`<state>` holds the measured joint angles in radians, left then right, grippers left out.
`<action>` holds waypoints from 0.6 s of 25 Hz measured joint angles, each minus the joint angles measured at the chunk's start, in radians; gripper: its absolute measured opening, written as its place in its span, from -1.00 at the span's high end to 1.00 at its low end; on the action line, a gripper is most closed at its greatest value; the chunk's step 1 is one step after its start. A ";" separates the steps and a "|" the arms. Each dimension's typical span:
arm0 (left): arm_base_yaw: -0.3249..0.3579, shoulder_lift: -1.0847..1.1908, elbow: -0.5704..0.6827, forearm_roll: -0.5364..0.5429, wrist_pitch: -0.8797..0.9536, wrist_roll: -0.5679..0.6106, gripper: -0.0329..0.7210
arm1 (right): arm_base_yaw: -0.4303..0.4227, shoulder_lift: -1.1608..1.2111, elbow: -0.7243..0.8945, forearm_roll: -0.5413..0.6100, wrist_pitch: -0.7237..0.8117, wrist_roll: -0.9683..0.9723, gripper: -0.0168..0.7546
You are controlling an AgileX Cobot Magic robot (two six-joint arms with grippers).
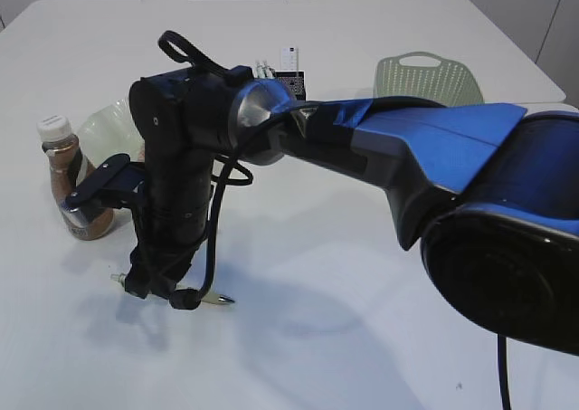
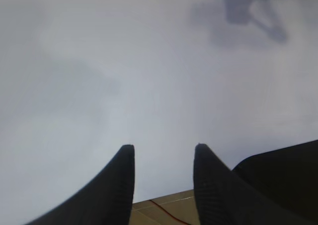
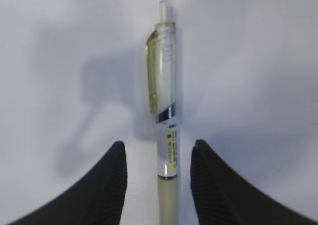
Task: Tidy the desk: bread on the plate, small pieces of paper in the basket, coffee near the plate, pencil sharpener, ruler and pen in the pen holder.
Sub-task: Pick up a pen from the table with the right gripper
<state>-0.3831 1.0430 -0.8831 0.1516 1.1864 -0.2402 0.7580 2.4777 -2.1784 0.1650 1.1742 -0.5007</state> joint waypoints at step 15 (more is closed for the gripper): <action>0.000 0.000 0.000 0.000 0.000 0.000 0.18 | 0.000 0.028 -0.016 -0.038 0.008 0.000 0.04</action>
<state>-0.3831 1.0430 -0.8831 0.1516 1.1864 -0.2402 0.7580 2.5054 -2.1947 0.1266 1.1818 -0.5007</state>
